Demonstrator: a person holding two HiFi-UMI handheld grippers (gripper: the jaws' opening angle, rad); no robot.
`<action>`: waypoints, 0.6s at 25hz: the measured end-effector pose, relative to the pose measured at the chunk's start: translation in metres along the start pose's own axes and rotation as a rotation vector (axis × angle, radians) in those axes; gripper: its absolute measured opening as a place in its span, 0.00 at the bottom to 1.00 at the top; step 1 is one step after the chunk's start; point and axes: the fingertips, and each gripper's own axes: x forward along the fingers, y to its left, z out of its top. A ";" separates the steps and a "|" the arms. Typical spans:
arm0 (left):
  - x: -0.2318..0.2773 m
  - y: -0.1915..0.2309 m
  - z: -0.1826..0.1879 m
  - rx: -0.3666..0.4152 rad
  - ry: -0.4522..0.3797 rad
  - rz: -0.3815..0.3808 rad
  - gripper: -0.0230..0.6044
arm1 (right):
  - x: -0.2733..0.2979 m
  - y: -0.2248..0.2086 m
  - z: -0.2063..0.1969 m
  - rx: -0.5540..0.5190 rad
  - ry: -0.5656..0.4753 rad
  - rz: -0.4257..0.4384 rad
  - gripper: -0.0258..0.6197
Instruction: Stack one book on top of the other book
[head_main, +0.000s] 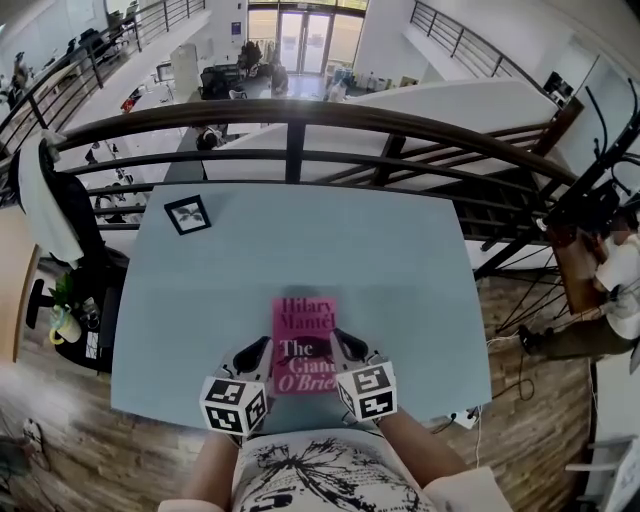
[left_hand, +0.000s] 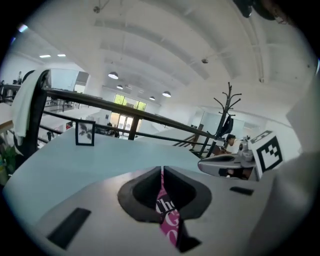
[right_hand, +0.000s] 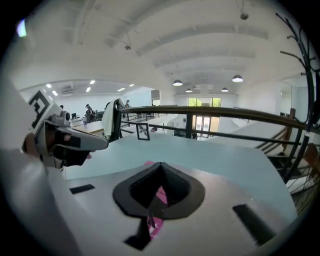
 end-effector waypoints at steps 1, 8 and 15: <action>-0.004 -0.003 0.008 0.030 -0.031 -0.010 0.07 | -0.005 0.003 0.007 -0.026 -0.032 -0.004 0.03; -0.044 -0.029 0.071 0.286 -0.295 -0.031 0.07 | -0.045 0.022 0.071 -0.118 -0.309 -0.006 0.03; -0.073 -0.034 0.100 0.357 -0.356 -0.050 0.07 | -0.075 0.032 0.107 -0.185 -0.472 -0.050 0.03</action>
